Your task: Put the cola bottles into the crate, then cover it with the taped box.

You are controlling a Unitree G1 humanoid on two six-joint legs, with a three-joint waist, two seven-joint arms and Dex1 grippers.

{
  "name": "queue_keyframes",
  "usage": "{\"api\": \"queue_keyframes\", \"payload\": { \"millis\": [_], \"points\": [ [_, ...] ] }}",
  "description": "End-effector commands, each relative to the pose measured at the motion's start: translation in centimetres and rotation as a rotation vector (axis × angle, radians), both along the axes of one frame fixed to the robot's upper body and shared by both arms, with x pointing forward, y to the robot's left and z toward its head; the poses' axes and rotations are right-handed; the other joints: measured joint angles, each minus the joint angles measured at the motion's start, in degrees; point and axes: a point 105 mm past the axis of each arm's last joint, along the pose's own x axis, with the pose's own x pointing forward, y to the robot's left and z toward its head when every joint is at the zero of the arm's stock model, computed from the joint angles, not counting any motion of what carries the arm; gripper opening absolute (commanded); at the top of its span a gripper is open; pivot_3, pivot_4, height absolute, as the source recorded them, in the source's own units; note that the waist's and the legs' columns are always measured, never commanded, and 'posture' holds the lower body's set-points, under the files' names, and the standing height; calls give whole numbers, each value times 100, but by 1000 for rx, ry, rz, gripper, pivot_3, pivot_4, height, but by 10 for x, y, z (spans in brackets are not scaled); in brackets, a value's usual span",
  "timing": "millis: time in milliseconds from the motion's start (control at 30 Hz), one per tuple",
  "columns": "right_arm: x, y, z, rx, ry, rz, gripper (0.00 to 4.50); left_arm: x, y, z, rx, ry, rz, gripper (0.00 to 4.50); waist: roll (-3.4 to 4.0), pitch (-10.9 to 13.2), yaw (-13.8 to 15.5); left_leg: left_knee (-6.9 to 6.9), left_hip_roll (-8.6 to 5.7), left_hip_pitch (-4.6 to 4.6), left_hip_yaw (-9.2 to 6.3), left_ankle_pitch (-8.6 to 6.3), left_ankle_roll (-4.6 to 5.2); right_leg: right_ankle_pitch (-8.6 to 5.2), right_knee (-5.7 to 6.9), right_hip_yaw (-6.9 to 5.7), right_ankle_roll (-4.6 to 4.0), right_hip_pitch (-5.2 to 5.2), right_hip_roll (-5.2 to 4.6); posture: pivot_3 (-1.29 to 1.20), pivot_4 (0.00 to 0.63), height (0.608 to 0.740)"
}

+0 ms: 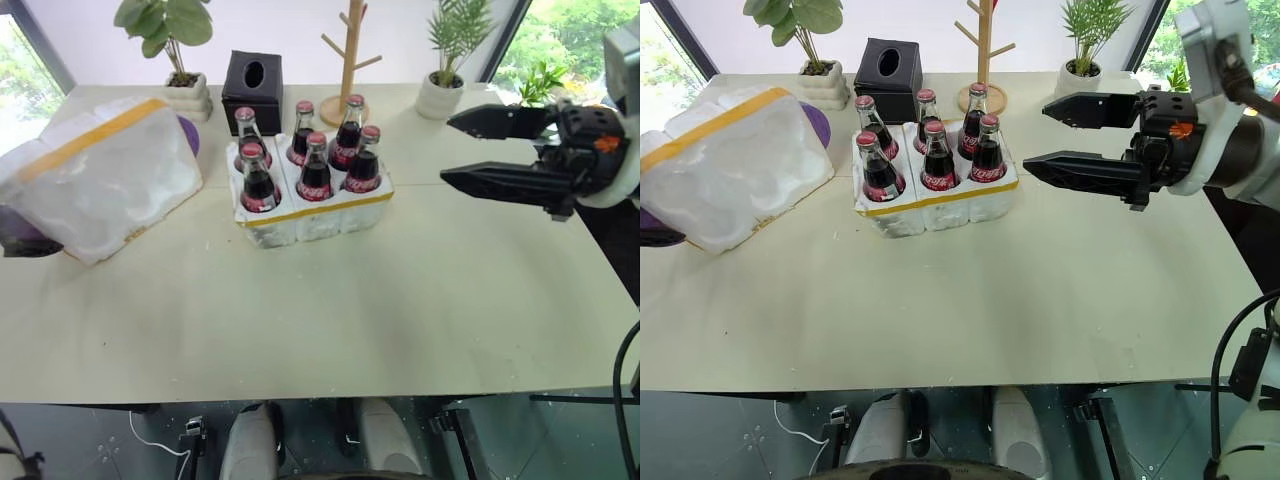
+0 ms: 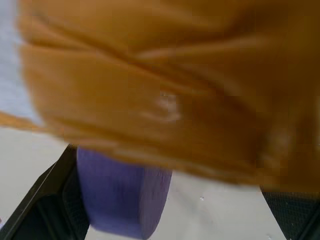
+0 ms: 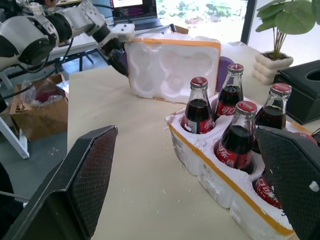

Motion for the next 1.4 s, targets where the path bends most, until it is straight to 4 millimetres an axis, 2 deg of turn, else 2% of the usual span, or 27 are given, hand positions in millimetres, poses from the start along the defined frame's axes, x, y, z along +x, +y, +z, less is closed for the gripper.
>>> {"api": "queue_keyframes", "payload": {
  "millis": [33, 133, 367, 400, 500, 600, 733, 867, 967, 1033, 1167, 1200, 1300, 1367, 1400],
  "points": [
    [-8, -1, 11, 5, -57, -10, 4455, 4, 0, 5, -9, -36, 26, 4500, 0, 0, 0, 1, 0, 0, 0, 0, 0, 0, 1, 0, 0, 0, 0, 0, 150, 740],
    [-8, 0, 13, 10, -63, -13, 4500, 5, -4, 3, -41, -30, 15, 3626, 0, 0, 9, 2, 0, 1, -1, 0, 0, 0, 3, 0, 0, 1, 0, 0, 150, 740],
    [-5, -6, 4, -10, -38, -43, 4500, 3, -6, 3, -65, -24, -4, 474, 0, -5, 78, 5, -4, 9, -5, 0, 0, -1, 7, -1, -2, 12, -4, 0, 150, 740],
    [-5, -8, -1, -22, -21, -45, 4500, 4, -6, 5, -51, -39, -12, 308, 0, -5, 87, 6, -4, 9, -5, 0, 0, -1, 6, -1, -2, 12, -4, 0, 150, 740],
    [-2, -12, -7, -39, -28, -76, 4500, 8, -11, 18, -77, -101, -47, 308, -7, -9, 107, 7, -5, 9, -6, 0, 0, -1, 6, -1, -1, 13, -5, 0, 150, 740],
    [0, -11, -5, -16, -35, -79, 4500, 8, -17, 27, -113, -125, -94, 308, -8, -8, 104, 7, -4, 8, -5, 0, 0, 0, 7, -1, 0, 11, -2, 0, 150, 740],
    [4, -9, -6, -6, -47, -78, 4500, 7, -15, 34, -80, -155, -102, 308, -9, -8, 95, 7, -2, 8, -5, 0, 0, 0, 7, -2, 0, 11, 0, 0, 150, 740],
    [11, -10, -10, -10, -46, -94, 4500, 15, -13, 60, 7, -295, -101, 308, -12, -6, 85, 7, -1, 8, -5, 0, 0, 0, 8, -2, 0, 10, 3, 0, 150, 740],
    [12, -16, -19, -50, -21, -115, 4500, 25, -21, 92, 110, -440, -148, 308, -13, -6, 103, 7, -1, 8, -5, 0, 0, 0, 7, -2, 1, 11, 3, 0, 150, 740],
    [8, -23, -23, -44, 22, -115, 4500, 33, -39, 120, 171, -553, -208, 308, -16, -6, 143, 7, -2, 7, -5, 0, 1, 1, 7, -1, 1, 13, 1, 0, 150, 740],
    [15, -31, -30, -63, 0, -196, 4500, 40, -73, 152, 262, -689, -291, 308, -16, -6, 141, 10, -5, 7, -6, 0, 1, 2, 6, 0, 3, 18, -2, 0, 150, 740],
    [15, -32, -32, -53, 2, -207, 4500, 44, -88, 162, 332, -746, -307, 308, -16, -6, 142, 12, -5, 10, -7, 0, 0, 2, 7, 0, 4, 21, -2, 0, 150, 740],
    [15, -32, -37, -26, 12, -210, 4500, 48, -124, 181, 481, -880, -318, 308, -16, -7, 139, 15, -5, 16, -11, 1, 0, 3, 7, 1, 7, 30, 0, 0, 150, 740],
    [15, -32, -41, -12, 18, -219, 4500, 49, -154, 186, 552, -947, -340, 308, -16, -7, 139, 16, -6, 16, -12, 1, 0, 7, 8, 5, 14, 32, 3, 0, 150, 740],
    [16, -32, -42, -8, 19, -222, 4500, 49, -162, 186, 567, -963, -343, 308, -16, -7, 139, 17, -6, 16, -12, 1, 0, 9, 8, 6, 17, 32, 4, 0, 150, 740]
  ]
}}
